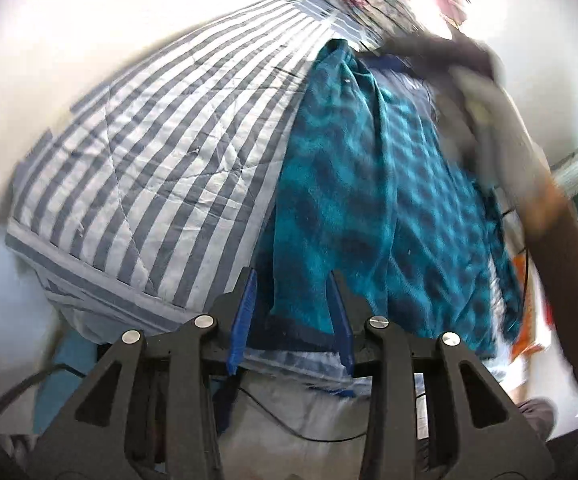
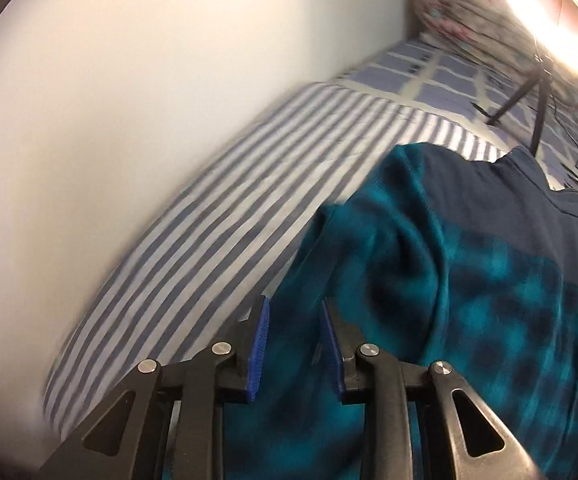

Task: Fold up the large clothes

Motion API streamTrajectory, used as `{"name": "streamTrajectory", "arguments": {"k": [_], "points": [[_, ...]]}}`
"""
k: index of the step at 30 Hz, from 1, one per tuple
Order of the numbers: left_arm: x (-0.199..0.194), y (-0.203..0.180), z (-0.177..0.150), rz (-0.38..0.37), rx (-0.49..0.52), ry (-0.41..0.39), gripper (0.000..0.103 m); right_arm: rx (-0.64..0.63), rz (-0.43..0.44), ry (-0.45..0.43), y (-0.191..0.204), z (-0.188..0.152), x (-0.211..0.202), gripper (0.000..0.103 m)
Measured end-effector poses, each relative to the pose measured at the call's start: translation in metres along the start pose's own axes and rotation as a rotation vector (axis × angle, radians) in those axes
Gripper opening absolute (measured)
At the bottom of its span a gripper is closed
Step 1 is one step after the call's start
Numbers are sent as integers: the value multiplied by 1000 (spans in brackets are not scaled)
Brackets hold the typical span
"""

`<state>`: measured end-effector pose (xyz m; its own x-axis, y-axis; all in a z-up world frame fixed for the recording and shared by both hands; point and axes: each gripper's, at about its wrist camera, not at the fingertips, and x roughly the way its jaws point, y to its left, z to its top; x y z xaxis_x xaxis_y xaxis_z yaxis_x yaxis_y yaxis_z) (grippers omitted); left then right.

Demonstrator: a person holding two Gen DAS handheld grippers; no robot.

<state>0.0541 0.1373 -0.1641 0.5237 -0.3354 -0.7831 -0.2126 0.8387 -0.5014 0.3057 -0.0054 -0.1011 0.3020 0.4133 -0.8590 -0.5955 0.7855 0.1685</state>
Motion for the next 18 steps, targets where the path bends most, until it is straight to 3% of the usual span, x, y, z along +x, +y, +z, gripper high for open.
{"name": "streamTrajectory", "arguments": {"k": [4, 9, 11, 14, 18], "points": [[16, 20, 4, -52, -137, 19, 36, -68, 79, 21, 25, -77, -30, 25], [41, 16, -2, 20, -94, 56, 36, -108, 20, 59, 45, -139, -12, 21], [47, 18, -5, 23, -107, 71, 36, -126, -50, 100, 47, -153, 8, 15], [50, 22, -6, -3, -136, 84, 36, -153, -93, 87, 54, -158, 11, 15], [51, 27, -7, -75, -168, 102, 36, -52, -22, 26, 48, -156, -26, 18]]}}
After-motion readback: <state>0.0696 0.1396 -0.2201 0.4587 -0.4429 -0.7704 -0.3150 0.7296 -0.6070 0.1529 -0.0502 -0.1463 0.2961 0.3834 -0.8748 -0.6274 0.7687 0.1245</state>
